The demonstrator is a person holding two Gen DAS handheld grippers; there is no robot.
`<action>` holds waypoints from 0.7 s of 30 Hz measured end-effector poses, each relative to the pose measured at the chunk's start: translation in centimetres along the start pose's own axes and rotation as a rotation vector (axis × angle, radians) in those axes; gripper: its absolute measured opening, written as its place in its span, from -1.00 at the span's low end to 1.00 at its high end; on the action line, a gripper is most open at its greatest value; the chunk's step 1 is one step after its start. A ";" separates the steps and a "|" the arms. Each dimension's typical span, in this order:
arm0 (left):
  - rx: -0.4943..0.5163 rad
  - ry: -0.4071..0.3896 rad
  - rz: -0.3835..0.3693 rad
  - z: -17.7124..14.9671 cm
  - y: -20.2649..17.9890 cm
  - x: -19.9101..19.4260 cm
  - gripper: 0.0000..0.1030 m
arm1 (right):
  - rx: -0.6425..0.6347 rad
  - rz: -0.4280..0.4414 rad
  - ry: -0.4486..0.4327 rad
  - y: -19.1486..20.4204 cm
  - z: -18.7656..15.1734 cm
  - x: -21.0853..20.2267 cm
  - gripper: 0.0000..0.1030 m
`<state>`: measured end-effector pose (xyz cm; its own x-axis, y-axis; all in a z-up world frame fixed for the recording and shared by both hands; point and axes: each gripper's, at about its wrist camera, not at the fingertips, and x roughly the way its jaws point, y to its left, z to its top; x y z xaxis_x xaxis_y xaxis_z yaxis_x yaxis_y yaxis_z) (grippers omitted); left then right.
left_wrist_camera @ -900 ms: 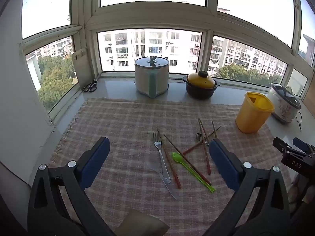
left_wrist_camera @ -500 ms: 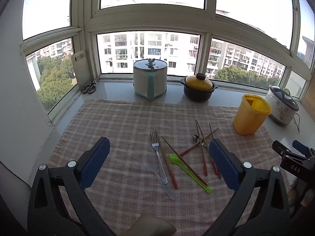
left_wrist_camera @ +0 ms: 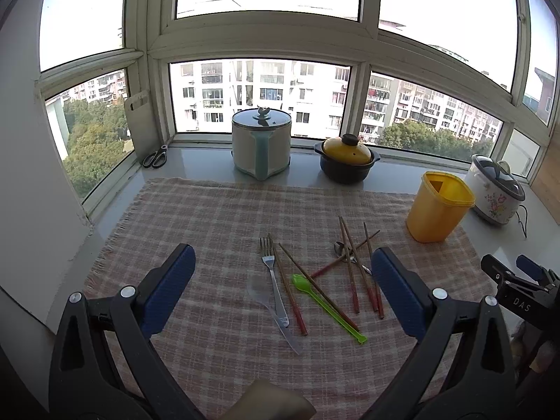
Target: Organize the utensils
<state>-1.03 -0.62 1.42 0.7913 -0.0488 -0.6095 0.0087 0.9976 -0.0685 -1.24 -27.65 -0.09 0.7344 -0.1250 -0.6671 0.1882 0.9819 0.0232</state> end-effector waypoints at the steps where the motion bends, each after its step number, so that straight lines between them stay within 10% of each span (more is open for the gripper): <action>1: 0.003 0.002 -0.001 0.0 0.0 0.0 0.99 | 0.002 -0.001 -0.002 0.0 -0.1 0.0 1.00; 21: -0.001 -0.008 -0.005 0.5 -0.6 -0.4 0.99 | -0.001 0.001 -0.007 -0.2 -0.1 -0.2 1.00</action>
<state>-1.06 -1.15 2.11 0.7963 -0.0530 -0.6026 0.0116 0.9973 -0.0724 -1.49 -27.77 -0.05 0.7388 -0.1250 -0.6623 0.1869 0.9821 0.0231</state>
